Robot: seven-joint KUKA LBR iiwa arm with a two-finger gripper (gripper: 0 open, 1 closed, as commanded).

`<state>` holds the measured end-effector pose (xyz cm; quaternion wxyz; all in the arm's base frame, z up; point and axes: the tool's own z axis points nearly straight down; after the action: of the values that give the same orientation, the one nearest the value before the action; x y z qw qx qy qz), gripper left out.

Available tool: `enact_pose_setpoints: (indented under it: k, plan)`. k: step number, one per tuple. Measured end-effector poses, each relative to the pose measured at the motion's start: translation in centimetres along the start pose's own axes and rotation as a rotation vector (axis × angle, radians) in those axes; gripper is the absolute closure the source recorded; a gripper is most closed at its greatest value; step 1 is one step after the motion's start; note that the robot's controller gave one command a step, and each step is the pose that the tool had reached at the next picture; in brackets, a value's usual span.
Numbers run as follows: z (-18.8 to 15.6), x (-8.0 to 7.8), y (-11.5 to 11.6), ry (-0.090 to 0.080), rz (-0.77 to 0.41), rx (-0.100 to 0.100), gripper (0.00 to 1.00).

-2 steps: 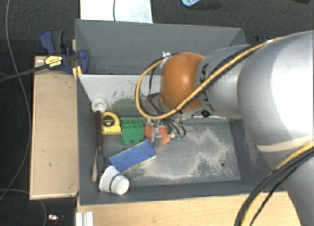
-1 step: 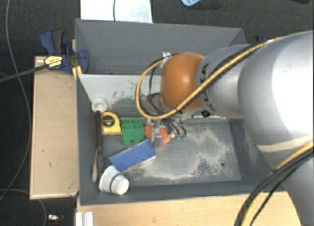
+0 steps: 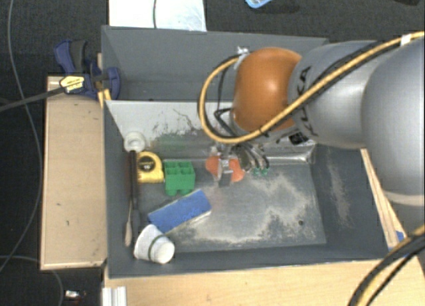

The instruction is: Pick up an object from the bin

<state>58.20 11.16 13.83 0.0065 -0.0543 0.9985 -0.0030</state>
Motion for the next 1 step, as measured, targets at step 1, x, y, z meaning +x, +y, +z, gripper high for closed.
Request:
enact_pose_setpoints:
  k: [1]
  plan:
    - [-0.7,-0.2,0.05,-0.002,-0.007,0.0,1.0]
